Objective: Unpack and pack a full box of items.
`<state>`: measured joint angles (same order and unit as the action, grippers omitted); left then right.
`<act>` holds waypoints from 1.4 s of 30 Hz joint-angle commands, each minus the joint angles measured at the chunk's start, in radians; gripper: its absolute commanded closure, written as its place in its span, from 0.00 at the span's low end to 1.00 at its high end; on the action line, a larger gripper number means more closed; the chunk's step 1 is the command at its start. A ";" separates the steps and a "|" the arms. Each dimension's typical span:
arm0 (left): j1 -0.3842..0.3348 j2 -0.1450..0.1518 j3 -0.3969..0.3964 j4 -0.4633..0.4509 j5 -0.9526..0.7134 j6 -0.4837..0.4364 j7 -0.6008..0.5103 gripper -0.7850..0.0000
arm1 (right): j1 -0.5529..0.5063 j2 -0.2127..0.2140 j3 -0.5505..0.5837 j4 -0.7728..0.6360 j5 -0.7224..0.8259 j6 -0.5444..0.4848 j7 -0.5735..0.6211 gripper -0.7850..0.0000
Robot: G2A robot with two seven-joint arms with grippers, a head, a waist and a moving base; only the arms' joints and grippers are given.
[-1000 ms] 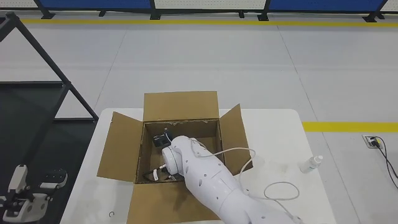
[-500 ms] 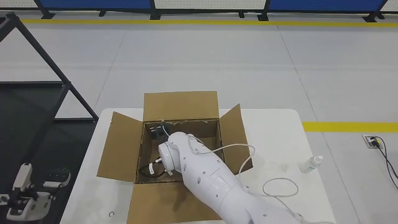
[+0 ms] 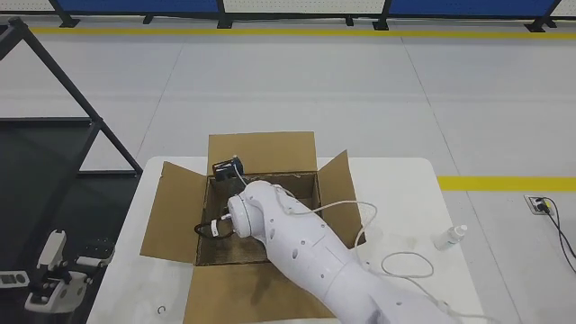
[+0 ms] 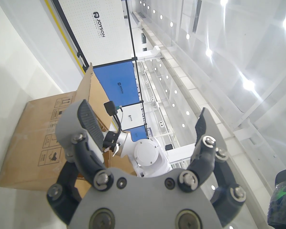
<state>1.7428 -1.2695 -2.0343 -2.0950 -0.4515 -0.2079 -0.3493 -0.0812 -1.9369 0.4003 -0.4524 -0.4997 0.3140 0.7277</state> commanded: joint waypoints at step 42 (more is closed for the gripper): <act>-0.001 0.001 0.017 0.004 0.047 0.008 -0.012 0.00 | -0.676 0.415 0.542 -1.442 -0.564 0.036 0.321 1.00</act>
<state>1.7425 -1.2693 -2.0217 -2.0902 -0.4072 -0.2015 -0.3560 -0.7153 -1.5320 0.8987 -1.8087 -1.0606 0.3608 1.0256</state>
